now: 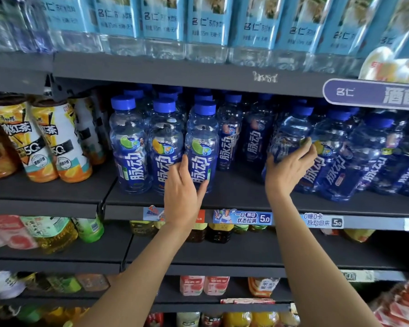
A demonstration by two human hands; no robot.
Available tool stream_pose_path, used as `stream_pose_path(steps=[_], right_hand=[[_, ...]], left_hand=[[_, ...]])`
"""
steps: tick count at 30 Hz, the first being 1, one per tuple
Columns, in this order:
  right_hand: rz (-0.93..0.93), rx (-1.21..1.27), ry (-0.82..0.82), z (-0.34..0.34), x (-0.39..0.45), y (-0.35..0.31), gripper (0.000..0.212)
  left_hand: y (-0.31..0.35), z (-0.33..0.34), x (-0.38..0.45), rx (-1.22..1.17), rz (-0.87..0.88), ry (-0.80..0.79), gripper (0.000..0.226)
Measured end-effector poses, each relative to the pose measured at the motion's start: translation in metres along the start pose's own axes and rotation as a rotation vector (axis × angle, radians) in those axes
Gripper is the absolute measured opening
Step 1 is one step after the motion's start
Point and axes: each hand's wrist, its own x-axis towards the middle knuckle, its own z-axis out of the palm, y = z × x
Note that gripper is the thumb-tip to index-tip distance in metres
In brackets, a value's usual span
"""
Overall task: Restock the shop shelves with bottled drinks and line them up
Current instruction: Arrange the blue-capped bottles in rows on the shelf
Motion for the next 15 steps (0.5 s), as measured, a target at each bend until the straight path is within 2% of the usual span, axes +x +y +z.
stream_pose_path(steps=[5,11,13,15], right_hand=[[0.048,0.071,-0.036,-0.002,0.0,-0.014,0.078],[-0.22,0.059,-0.104,0.0,-0.056,-0.038,0.087],[-0.276,0.091,-0.172,0.001,-0.067,-0.044,0.093],[-0.262,0.257,-0.328,0.002,-0.069,-0.04,0.094]], left_hand=[[0.002,-0.002,0.001,-0.019,-0.02,-0.022,0.07],[0.005,-0.002,-0.002,-0.049,-0.025,-0.023,0.071],[0.005,-0.003,-0.003,-0.067,-0.042,-0.034,0.072],[0.006,-0.005,-0.003,-0.075,-0.055,-0.05,0.073]])
